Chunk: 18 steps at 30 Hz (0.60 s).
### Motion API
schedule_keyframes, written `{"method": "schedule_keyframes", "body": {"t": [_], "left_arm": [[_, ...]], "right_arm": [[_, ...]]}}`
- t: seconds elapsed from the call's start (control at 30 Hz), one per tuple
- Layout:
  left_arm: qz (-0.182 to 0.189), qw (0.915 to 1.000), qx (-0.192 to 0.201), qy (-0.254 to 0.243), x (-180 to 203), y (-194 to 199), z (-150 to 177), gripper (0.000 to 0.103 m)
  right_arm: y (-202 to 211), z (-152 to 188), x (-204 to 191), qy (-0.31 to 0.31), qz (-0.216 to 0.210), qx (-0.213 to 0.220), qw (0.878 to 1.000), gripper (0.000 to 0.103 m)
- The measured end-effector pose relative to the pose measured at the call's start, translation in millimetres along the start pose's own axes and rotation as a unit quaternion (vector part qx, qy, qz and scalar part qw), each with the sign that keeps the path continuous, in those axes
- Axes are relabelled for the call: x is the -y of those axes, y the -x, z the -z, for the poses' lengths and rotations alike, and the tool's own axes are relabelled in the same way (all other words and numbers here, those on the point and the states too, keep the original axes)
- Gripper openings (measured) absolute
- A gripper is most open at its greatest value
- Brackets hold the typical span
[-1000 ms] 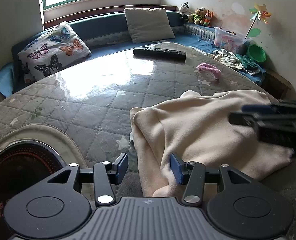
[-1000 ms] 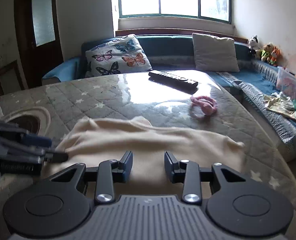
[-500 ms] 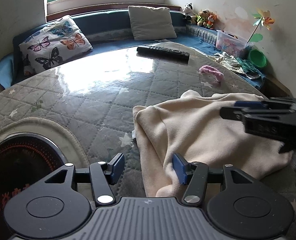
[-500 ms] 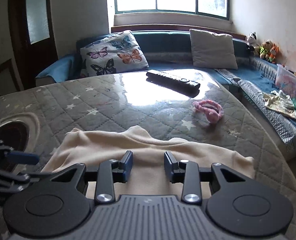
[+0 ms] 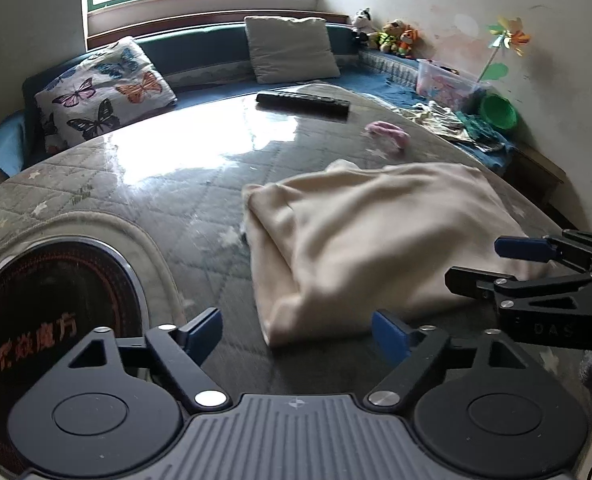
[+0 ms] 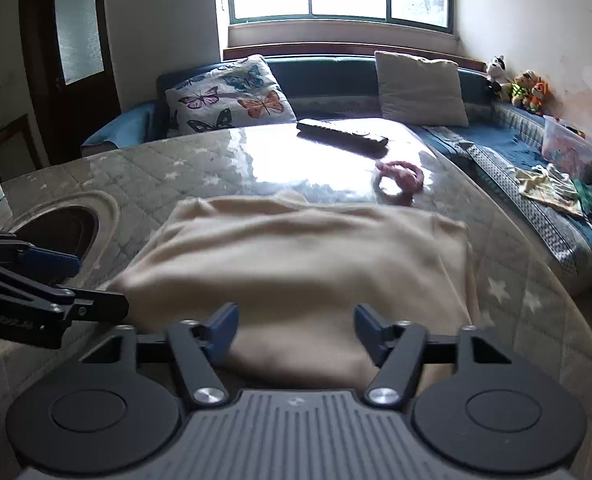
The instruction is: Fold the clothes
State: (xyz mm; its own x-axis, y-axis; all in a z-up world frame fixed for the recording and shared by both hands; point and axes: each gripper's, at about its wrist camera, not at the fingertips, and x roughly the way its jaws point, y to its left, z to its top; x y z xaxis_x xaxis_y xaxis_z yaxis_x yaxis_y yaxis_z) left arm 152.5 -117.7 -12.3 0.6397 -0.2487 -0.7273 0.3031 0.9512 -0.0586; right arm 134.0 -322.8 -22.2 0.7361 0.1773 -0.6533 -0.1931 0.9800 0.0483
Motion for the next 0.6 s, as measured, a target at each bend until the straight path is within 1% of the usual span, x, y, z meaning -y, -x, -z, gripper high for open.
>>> {"method": "schedule_keyframes", "body": {"t": [0.03, 0.1, 0.13, 0.23, 0.27, 0.4, 0.47, 0.6], "left_arm": [[0.002, 1.0000, 0.002, -0.002, 2, 3, 3, 0.087], [0.005, 1.0000, 0.006, -0.003, 5, 9, 9, 0.093], [0.008, 0.9999, 0.008, -0.004, 6, 12, 12, 0.095], [0.008, 0.9998, 0.018, -0.010, 10, 21, 20, 0.101], [0.007, 0.9997, 0.020, -0.013, 12, 24, 23, 0.103], [0.007, 0.9995, 0.025, -0.016, 15, 30, 32, 0.103], [0.007, 0.9996, 0.025, -0.013, 16, 32, 36, 0.103], [0.006, 0.9997, 0.024, -0.009, 17, 35, 42, 0.103]], "right_arm": [[4, 3, -1, -0.001, 0.004, 0.001, 1.000, 0.074], [9, 9, -2, -0.005, 0.007, 0.000, 1.000, 0.078], [13, 12, -2, -0.009, 0.006, -0.003, 1.000, 0.086], [20, 19, -4, -0.011, 0.010, -0.003, 1.000, 0.090], [22, 22, -5, -0.011, 0.015, -0.002, 1.000, 0.094], [29, 29, -10, -0.013, 0.023, -0.003, 1.000, 0.097], [32, 32, -12, -0.017, 0.025, -0.003, 1.000, 0.103], [38, 37, -16, -0.016, 0.036, -0.002, 0.999, 0.103]]}}
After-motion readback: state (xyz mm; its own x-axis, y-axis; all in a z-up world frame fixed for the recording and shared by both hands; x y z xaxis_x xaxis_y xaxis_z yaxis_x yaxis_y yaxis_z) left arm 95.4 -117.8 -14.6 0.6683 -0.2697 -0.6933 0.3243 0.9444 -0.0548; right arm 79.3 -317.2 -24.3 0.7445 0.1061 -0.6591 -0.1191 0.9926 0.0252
